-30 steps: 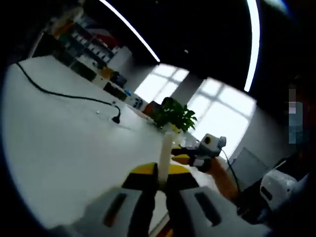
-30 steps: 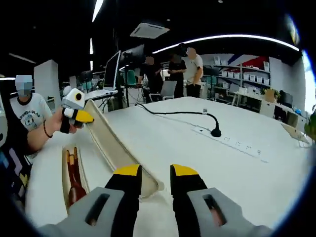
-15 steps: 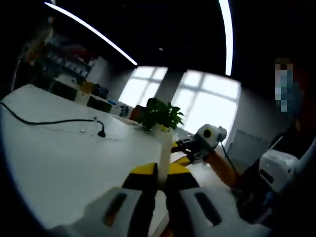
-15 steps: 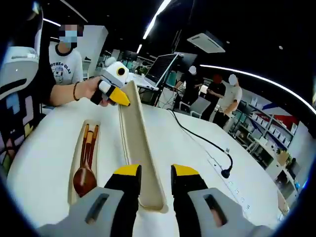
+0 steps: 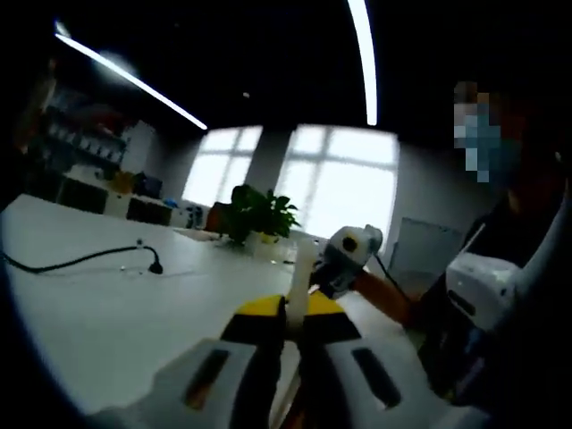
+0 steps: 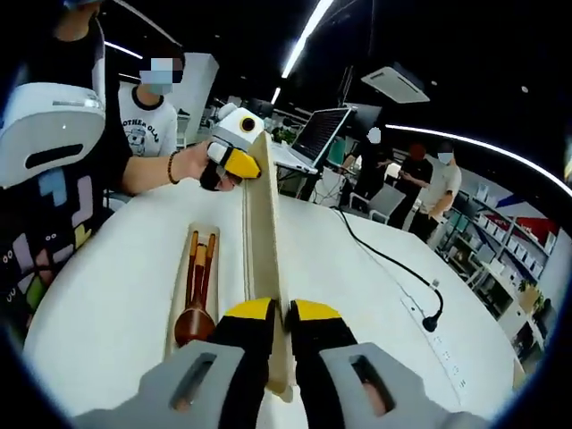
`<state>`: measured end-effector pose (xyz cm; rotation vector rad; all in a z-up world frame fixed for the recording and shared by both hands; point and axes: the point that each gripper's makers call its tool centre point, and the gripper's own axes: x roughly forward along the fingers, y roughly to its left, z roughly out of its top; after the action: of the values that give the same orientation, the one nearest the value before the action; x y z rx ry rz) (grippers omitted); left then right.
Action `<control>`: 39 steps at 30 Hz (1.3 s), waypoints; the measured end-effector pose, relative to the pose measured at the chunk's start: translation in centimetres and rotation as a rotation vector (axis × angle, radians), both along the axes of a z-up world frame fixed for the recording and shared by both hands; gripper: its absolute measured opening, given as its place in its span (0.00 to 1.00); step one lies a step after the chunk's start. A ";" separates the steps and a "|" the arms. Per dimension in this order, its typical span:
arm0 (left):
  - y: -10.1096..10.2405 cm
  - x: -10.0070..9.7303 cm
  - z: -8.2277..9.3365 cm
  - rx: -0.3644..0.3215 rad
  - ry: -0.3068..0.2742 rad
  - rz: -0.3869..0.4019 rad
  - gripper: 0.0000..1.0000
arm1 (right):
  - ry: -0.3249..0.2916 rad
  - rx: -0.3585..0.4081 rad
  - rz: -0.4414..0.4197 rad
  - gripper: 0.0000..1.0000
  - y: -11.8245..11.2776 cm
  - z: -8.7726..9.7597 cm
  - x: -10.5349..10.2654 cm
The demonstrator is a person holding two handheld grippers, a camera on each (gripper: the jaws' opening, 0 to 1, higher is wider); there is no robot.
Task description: Arrange the utensils inside the cutlery case until each visible utensil rests in its matching compartment.
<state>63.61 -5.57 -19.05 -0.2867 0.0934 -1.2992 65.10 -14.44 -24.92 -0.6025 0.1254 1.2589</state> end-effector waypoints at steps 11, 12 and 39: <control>-0.1 0.4 -0.7 0.016 0.075 0.024 0.11 | -0.133 -0.043 0.000 0.02 -0.5 -0.1 -0.1; -0.1 0.7 -0.8 0.015 0.085 0.033 0.12 | -0.134 -0.044 -0.002 0.02 -0.5 -0.1 0.0; 1.8 3.6 0.3 -0.325 0.693 -0.036 0.78 | -0.402 -0.029 -0.286 0.02 -5.9 2.4 3.5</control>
<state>67.18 -3.75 -18.72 -1.0111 0.4763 -1.1987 68.64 -20.31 -22.56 -0.8208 -0.1030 0.8434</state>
